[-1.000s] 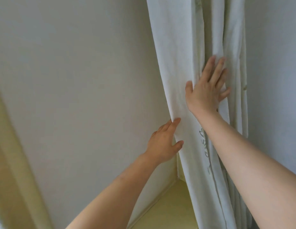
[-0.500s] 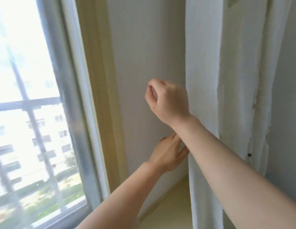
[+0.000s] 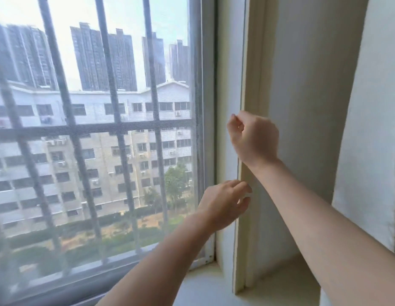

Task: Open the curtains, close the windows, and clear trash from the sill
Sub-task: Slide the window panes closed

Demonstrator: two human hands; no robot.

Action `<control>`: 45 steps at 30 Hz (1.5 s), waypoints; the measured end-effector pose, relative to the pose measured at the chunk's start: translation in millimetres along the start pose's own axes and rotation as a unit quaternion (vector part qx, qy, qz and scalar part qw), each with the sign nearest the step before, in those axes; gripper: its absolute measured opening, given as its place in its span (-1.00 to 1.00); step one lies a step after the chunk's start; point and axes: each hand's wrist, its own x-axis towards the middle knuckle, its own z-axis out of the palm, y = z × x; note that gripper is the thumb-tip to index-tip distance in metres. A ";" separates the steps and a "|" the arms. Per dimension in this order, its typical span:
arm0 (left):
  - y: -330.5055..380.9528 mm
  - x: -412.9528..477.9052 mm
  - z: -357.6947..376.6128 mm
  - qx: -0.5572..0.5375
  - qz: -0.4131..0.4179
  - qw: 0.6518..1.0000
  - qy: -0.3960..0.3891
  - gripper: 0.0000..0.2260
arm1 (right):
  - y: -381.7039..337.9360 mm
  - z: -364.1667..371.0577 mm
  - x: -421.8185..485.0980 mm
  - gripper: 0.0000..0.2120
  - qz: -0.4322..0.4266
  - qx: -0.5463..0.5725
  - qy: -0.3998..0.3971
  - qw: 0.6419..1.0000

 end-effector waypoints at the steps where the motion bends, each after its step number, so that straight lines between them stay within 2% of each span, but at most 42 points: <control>1: -10.0 -7.0 -10.0 0.006 -0.008 1.000 0.004 -0.84 | -9.8 3.7 -2.9 -0.70 0.003 -0.001 0.003 1.000; 4: -43.0 -32.2 -36.7 0.055 -0.013 0.998 -0.002 -0.85 | -34.5 22.8 -13.0 -0.76 0.043 0.007 -0.018 0.999; 6: -69.6 -51.9 -49.8 0.129 -0.008 0.991 -0.047 -0.79 | -51.3 41.2 -19.2 -0.80 0.124 0.049 -0.052 0.990; 10: -114.6 -81.3 -65.0 0.248 0.058 0.956 -0.147 -0.69 | -61.3 77.5 -27.1 -0.55 0.312 0.143 -0.160 0.925; 12: -130.7 -89.2 -67.1 0.289 0.086 0.935 -0.187 -0.64 | -58.2 90.7 -23.7 -0.47 0.382 0.195 -0.152 0.890; 15: -145.2 -92.5 -68.8 0.338 0.117 0.904 -0.232 -0.56 | -49.3 102.1 -13.7 -0.57 0.448 0.225 -0.100 0.860; 18: -153.5 -87.2 -67.6 0.365 0.145 0.887 -0.245 -0.52 | -46.0 114.3 -11.8 -0.74 0.436 0.189 -0.062 0.877; 24: -156.8 -83.2 -64.7 0.378 0.187 0.874 -0.241 -0.45 | -67.9 127.2 -13.9 -0.74 0.349 0.155 -0.061 0.922; 27: -161.3 -88.9 -69.3 0.416 0.193 0.856 -0.238 -0.47 | -90.6 130.2 -13.9 -0.70 0.336 0.183 -0.084 0.920; 29: -161.3 -95.9 -76.5 0.459 0.197 0.829 -0.250 -0.50 | -108.1 131.5 -15.8 -0.69 0.328 0.207 -0.103 0.916; 31: -165.7 -106.6 -85.5 0.463 0.202 0.826 -0.251 -0.55 | -127.3 133.2 -19.0 -0.65 0.321 0.221 -0.115 0.914; 33: -168.8 -120.8 -97.2 0.468 0.170 0.831 -0.249 -0.67 | -148.2 136.4 -21.3 -0.61 0.309 0.226 -0.124 0.916; 35: -174.4 -143.2 -124.5 0.523 0.129 0.811 -0.225 -0.78 | -181.2 142.0 -25.9 -0.59 0.303 0.244 -0.140 0.910; 38: -179.7 -163.1 -129.1 0.503 0.162 0.812 -0.249 -0.81 | -208.2 145.4 -29.6 -0.61 0.298 0.261 -0.139 0.908; 41: -190.0 -186.5 -163.5 0.516 0.159 0.803 -0.253 -0.81 | -245.9 151.4 -37.0 -0.67 0.287 0.272 -0.150 0.906; 45: -208.8 -218.3 -185.9 0.485 0.167 0.817 -0.265 -0.88 | -296.4 159.6 -48.2 -0.74 0.281 0.303 -0.161 0.896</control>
